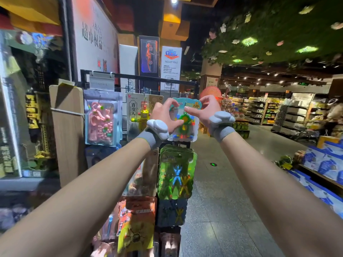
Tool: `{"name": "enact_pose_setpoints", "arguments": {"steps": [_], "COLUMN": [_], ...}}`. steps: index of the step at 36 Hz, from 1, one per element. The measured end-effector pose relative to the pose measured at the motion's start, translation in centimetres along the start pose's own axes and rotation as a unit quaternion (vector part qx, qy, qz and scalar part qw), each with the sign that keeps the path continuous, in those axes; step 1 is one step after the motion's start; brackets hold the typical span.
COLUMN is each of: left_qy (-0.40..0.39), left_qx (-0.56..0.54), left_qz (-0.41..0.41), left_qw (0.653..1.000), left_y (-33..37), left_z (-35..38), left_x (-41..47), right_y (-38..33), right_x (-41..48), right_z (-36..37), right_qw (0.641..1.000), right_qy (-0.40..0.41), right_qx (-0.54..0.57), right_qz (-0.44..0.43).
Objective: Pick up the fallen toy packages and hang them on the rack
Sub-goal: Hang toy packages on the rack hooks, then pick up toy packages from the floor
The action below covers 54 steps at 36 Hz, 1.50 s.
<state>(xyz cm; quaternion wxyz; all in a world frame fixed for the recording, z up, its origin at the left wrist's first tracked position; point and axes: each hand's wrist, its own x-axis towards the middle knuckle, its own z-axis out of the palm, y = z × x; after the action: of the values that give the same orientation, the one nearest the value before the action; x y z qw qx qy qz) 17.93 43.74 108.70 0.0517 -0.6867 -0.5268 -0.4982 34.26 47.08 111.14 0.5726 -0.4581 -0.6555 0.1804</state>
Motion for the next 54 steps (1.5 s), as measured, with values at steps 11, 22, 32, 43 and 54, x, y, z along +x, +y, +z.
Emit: {"name": "enact_pose_setpoints", "arguments": {"steps": [11, 22, 32, 43, 54], "left_qy": [-0.013, -0.173, -0.288, -0.369, -0.369], "left_qx": [-0.022, -0.032, -0.036, 0.020, 0.010], "left_qz": [-0.023, -0.128, -0.238, -0.414, -0.596], "left_qw": [0.999, 0.976, 0.927, 0.832, 0.713], "left_y": [-1.8, -8.0, -17.0, -25.3, -26.4], "left_z": [-2.3, -4.9, -3.5, -1.1, -1.3], "left_x": [-3.3, -13.4, -29.3, -47.4, -62.1], "right_y": [0.3, 3.9, 14.0, 24.2, 30.8], "right_x": [-3.1, -10.8, -27.0, -43.1, -55.4], "right_z": [0.5, 3.6, 12.8, 20.9, 24.7], "right_qw": [0.994, 0.970, 0.894, 0.729, 0.688], "right_qy": [0.085, 0.017, -0.232, -0.539, -0.640], "right_qx": [-0.057, -0.136, -0.278, -0.379, -0.246], "right_qz": [0.027, 0.198, 0.262, 0.184, 0.236]}}
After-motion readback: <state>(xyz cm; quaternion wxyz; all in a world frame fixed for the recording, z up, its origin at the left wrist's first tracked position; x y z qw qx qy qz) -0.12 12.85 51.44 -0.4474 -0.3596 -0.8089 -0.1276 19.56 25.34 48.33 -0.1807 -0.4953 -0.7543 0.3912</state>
